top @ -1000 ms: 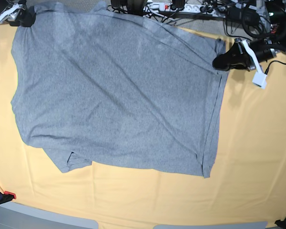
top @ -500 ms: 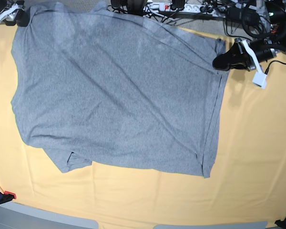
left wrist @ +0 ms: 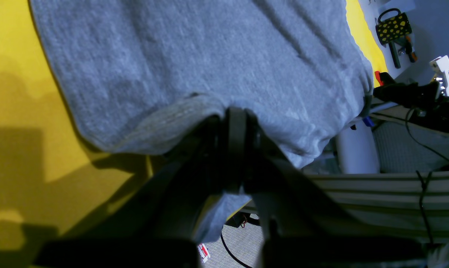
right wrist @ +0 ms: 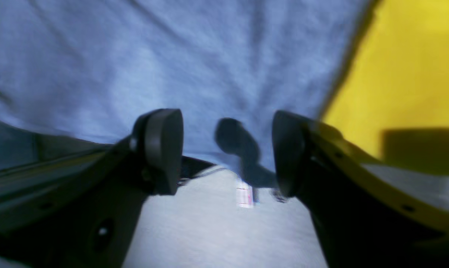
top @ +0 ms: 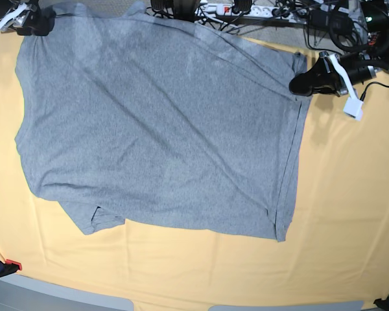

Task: Layout the t-shirt on the table in an organized manner, then fold the t-shirt properly
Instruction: 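Grasp the shoulder edges of the shirt with both grippers, then lift the shoulders with both grippers and stretch the shirt taut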

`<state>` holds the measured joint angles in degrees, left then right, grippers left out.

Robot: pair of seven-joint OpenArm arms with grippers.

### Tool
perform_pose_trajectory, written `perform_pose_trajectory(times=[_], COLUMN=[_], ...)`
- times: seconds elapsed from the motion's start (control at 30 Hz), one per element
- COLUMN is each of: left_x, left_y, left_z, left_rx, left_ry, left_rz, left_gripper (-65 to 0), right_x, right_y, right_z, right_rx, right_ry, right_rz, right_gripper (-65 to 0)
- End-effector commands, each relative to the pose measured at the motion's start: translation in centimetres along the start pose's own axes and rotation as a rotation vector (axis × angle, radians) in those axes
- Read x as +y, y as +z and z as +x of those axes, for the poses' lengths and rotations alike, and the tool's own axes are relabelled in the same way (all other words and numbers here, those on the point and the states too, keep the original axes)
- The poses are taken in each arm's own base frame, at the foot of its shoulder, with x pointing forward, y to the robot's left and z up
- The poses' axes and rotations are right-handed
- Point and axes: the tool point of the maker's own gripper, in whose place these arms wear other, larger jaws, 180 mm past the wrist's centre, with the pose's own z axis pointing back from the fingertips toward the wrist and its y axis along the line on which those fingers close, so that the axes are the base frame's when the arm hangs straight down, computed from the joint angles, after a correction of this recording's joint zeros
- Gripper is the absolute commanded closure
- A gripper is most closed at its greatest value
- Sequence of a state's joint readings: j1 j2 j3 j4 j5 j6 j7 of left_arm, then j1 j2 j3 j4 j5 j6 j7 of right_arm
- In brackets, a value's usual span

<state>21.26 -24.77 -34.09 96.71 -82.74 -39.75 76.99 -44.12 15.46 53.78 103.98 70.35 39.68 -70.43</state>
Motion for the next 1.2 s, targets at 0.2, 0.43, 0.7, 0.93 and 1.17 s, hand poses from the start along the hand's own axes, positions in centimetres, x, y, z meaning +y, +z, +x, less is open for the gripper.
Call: perform_pose_trajectory(times=[0.2,0.43,0.7,0.93,1.17], left_x=[-0.4,-0.4,-0.4,-0.3,-0.4], left_y=[0.4,0.4,0.4,0.4,0.4], left_z=[1.1,1.1,1.1,1.1,1.2], left_rx=[-0.029,-0.030,-0.029,-0.029,-0.033], left_ry=[-0.023,-0.023,-0.024,-0.024,-0.024], left_rz=[-0.013,-0.013,-0.013,-0.013,-0.016], left_gripper=[0.0,0.0,0.0,0.0,0.0], right_x=[-2.0,0.2,3.2,1.5,0.3], right_y=[0.1,-0.5,-2.3,-2.9,-1.9], right_z=[-0.8,-2.1,-3.1,-2.6,-1.0], right_rx=[-0.016,0.004,0.063,0.090,0.122], right_ry=[-0.054,-0.160,-0.154,-0.099,-0.002], right_rz=[-0.036,0.125,0.239,0.155,0.120], right_gripper=[-39.4,-39.4,-39.2,-9.5,0.0])
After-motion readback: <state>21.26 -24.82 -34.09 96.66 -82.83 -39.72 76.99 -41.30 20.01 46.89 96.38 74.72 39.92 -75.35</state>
